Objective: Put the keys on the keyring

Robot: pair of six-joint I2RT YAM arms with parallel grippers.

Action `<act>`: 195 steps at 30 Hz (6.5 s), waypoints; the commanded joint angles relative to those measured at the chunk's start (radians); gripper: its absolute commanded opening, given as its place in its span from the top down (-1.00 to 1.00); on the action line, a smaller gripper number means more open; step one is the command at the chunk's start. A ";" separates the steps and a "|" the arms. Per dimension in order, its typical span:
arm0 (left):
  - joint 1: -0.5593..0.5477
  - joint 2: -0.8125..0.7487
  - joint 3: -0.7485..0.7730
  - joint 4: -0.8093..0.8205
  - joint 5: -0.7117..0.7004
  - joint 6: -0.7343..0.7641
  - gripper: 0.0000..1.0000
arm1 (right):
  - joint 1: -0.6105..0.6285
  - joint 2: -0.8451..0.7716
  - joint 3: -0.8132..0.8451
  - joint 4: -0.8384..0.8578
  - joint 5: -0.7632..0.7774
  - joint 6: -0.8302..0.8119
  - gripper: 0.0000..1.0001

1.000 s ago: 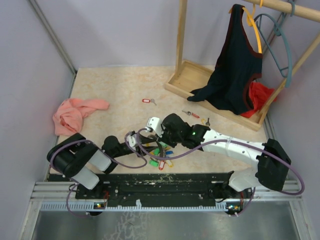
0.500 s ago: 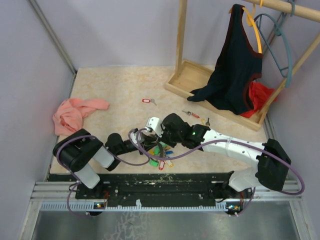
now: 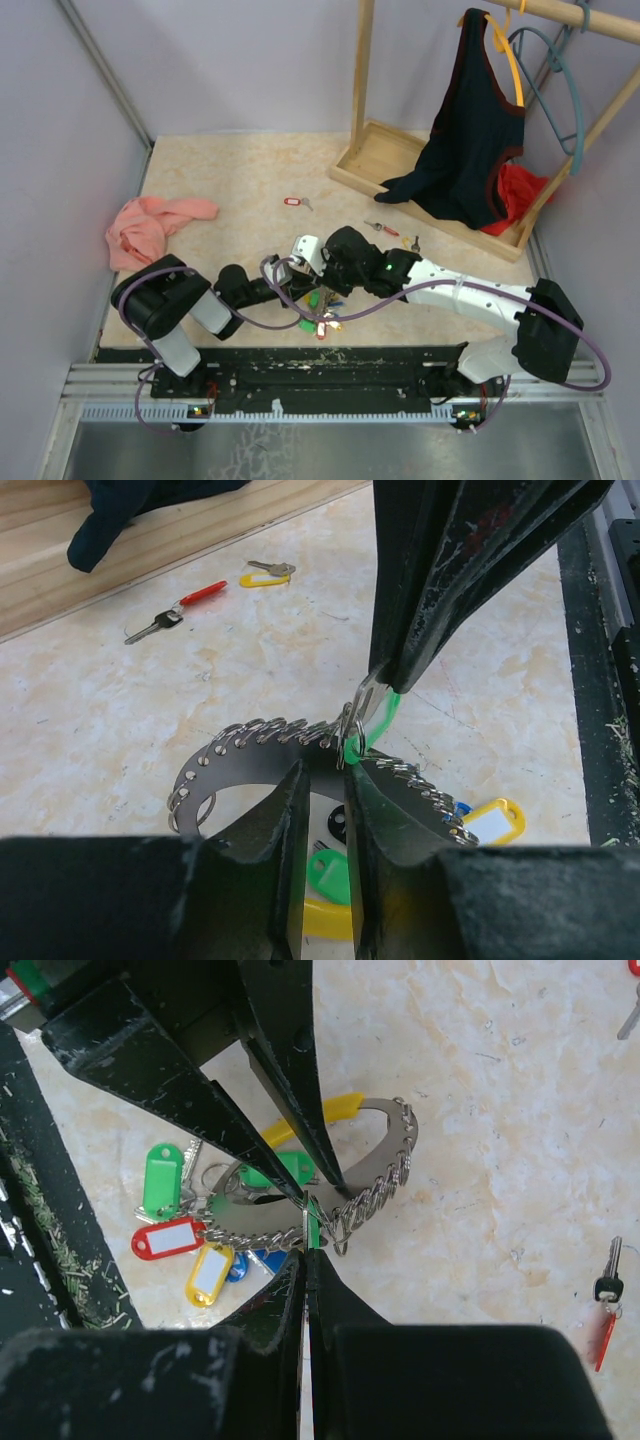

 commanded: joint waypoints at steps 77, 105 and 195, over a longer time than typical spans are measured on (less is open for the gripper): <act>-0.018 -0.074 -0.023 0.271 -0.019 0.005 1.00 | -0.105 0.038 -0.045 0.147 -0.144 0.079 0.97; -0.018 -0.048 0.028 0.271 0.142 0.017 0.54 | -0.085 0.050 -0.008 0.115 -0.276 -0.014 1.00; -0.028 -0.150 -0.047 0.271 -0.038 0.082 1.00 | -0.302 0.061 -0.177 0.366 -0.458 0.372 1.00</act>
